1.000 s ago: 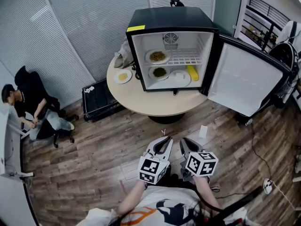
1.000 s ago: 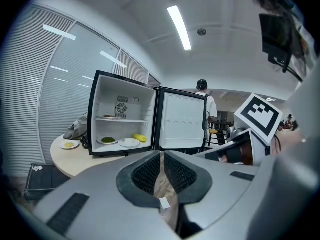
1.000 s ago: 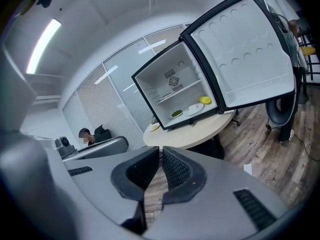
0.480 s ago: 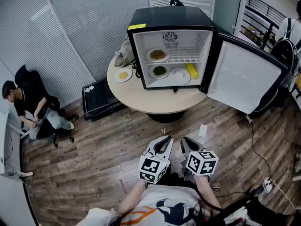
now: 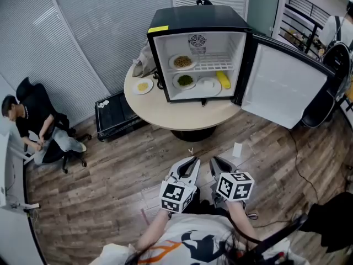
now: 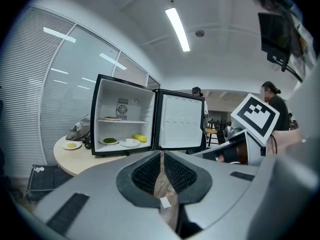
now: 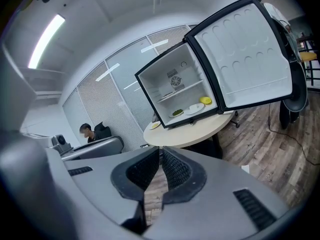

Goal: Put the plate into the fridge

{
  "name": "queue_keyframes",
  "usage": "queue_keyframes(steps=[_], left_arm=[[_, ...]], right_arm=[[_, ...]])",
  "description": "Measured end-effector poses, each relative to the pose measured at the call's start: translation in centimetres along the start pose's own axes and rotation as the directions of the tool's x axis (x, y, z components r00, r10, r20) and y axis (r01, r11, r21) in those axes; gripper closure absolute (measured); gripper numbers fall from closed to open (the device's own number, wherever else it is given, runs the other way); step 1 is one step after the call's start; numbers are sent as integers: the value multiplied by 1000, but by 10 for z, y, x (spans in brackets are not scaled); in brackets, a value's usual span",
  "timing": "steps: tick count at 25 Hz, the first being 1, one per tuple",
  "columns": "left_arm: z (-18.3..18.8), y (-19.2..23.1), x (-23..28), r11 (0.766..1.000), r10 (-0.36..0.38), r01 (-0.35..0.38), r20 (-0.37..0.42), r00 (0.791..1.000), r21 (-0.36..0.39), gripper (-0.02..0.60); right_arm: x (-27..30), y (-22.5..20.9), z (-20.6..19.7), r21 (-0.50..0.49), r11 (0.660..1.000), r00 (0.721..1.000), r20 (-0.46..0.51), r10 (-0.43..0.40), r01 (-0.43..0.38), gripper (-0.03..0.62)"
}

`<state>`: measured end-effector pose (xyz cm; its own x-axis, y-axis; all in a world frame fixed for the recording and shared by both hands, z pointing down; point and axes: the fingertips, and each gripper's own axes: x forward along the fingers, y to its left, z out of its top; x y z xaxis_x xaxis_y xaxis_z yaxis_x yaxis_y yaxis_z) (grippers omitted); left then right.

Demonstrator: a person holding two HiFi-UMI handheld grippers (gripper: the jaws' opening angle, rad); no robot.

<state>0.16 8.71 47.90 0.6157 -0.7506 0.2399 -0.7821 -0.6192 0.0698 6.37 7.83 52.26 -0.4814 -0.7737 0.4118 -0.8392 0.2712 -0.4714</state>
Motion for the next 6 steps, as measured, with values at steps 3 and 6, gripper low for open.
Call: queue_keyframes(steps=[3,6], left_arm=[[0,2,-2,1000,6,-6,-2,1000,4,549],[1,1,-3,1000,11,-11,1,1000,8,549]], right_arm=[[1,1,2,1,1000,1000,3,5,-5,562],[0,1,3,0,1000,1000,8,9,-9,562]])
